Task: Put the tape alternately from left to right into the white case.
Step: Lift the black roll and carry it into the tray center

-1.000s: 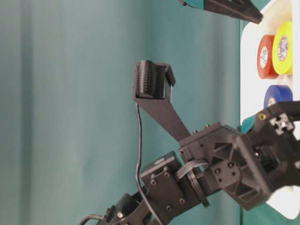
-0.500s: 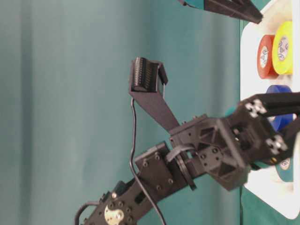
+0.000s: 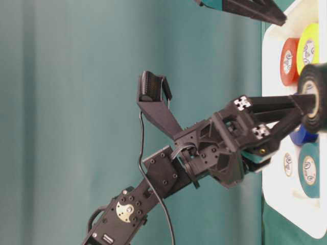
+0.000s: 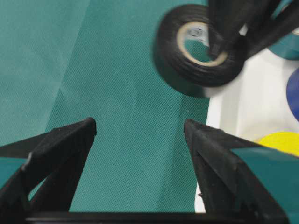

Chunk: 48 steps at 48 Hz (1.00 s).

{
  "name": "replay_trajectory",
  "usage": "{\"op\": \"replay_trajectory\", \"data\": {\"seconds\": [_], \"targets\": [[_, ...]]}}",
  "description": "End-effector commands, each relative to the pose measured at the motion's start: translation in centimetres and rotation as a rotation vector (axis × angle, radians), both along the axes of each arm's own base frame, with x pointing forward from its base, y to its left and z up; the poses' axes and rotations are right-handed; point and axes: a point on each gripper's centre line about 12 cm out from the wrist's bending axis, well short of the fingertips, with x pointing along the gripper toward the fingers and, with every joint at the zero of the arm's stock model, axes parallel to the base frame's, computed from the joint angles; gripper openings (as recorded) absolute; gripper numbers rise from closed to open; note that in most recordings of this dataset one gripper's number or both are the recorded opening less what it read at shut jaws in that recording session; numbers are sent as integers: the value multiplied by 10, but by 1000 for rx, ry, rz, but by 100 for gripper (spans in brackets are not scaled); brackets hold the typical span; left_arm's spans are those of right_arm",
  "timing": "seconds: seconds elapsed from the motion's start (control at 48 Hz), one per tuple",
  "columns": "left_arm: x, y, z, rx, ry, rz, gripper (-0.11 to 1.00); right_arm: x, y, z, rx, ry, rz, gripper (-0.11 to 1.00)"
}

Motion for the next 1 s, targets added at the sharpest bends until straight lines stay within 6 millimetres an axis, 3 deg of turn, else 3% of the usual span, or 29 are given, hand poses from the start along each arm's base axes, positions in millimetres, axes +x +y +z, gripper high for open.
{"op": "replay_trajectory", "data": {"seconds": [0.0, 0.458, 0.979], "targets": [[3, 17, 29, 20, -72, 24, -4, 2, 1, 8, 4, -31, 3, 83], [-8, 71, 29, 56, -74, 105, -4, 3, 2, 9, 4, -32, 7, 83], [-9, 78, 28, 57, -72, 119, -4, 3, 2, 10, 3, -35, 8, 83]]}}
